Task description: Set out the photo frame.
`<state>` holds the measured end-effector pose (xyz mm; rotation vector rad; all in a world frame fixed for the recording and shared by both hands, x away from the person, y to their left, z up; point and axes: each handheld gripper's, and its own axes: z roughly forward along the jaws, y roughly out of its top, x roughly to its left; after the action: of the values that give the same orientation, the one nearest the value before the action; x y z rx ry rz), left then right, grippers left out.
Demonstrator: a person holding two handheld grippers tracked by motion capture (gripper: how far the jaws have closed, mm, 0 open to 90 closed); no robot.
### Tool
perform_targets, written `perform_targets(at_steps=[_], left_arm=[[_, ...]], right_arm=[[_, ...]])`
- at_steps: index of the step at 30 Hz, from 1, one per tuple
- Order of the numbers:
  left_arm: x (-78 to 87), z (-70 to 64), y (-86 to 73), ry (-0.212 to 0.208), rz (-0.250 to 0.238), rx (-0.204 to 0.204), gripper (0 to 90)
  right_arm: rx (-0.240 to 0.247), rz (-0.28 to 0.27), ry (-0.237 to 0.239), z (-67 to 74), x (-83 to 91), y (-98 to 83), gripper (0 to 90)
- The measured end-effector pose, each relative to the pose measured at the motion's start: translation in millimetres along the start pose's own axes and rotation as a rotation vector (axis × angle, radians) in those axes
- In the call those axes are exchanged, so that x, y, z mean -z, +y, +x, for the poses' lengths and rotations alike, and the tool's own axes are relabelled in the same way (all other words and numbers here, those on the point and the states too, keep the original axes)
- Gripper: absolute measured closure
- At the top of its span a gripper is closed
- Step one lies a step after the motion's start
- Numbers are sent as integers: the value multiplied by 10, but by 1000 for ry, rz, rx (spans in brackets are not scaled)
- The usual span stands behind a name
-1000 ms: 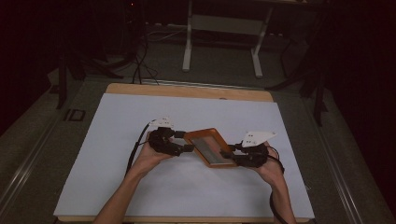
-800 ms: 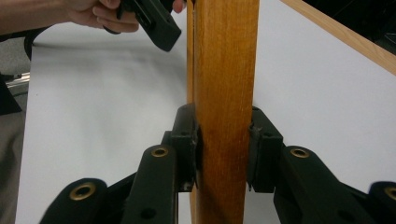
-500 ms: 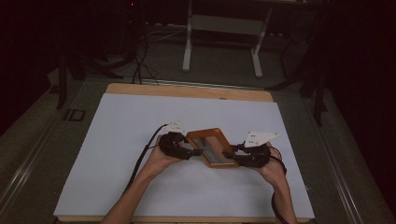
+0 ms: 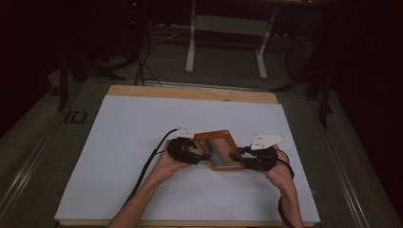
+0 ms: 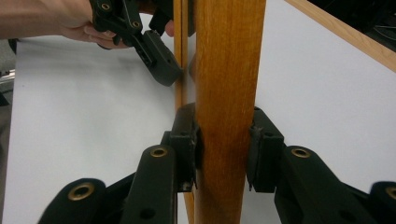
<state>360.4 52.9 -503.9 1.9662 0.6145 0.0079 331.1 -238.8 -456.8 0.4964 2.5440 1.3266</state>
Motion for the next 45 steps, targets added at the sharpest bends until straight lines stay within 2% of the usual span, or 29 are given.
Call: perform_targets(at_steps=[7, 10, 14, 26, 32, 36, 40, 45], left_arm=[[-58, -69, 8, 13, 18, -29, 505], [-71, -100, 22, 34, 28, -48, 511], [-75, -117, 30, 40, 34, -56, 527], [-88, -161, 44, 26, 35, -76, 615], [-100, -207, 63, 26, 38, -105, 649], [-107, -211, 71, 31, 39, -108, 648], [-133, -185, 81, 71, 41, -91, 593], [-167, -130, 83, 38, 31, -65, 493]], right_arm=[[-5, 7, -13, -18, 11, -21, 680], [-10, 11, -16, -24, 16, -29, 680], [-14, 15, -16, -34, 25, -48, 676], [-33, 47, -29, -89, 51, -120, 636], [-39, 69, -34, -121, 53, -158, 605], [-40, 69, -31, -131, 58, -175, 607], [-39, 56, -24, -135, 65, -174, 643], [-50, 43, -18, -145, 65, -177, 650]])
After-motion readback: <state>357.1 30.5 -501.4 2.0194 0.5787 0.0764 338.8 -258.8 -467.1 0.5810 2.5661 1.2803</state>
